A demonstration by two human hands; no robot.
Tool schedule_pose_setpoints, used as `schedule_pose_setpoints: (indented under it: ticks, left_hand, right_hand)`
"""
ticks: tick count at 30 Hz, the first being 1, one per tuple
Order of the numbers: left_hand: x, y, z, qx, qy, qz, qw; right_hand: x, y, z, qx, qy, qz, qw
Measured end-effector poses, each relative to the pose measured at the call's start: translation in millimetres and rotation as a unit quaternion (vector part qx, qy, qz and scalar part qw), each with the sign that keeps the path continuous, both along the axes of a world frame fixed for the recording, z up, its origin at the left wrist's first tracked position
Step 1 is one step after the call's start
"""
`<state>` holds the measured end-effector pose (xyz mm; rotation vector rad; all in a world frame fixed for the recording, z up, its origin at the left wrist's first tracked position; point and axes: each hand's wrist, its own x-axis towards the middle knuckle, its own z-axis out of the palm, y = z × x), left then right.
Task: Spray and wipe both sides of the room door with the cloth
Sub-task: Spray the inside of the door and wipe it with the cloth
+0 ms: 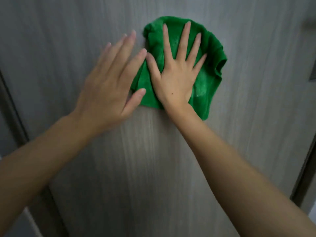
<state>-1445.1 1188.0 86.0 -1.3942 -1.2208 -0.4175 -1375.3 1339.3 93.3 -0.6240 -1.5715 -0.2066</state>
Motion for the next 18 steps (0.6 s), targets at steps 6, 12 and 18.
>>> schedule_pose_setpoints:
  ticks: [6, 12, 18]
  left_hand:
    - [-28, -44, 13, 0.021, -0.008, 0.042, 0.999]
    - [-18, -13, -3, -0.018, -0.019, -0.013, 1.0]
    - [-35, 7, -15, -0.044, -0.093, 0.005, 0.995]
  right_hand:
    - [-22, -29, 0, 0.04, -0.045, 0.004, 0.998]
    - [-61, -79, -72, 0.089, -0.14, 0.102, 0.981]
    - [-65, -99, -144, 0.159, -0.251, 0.159, 0.942]
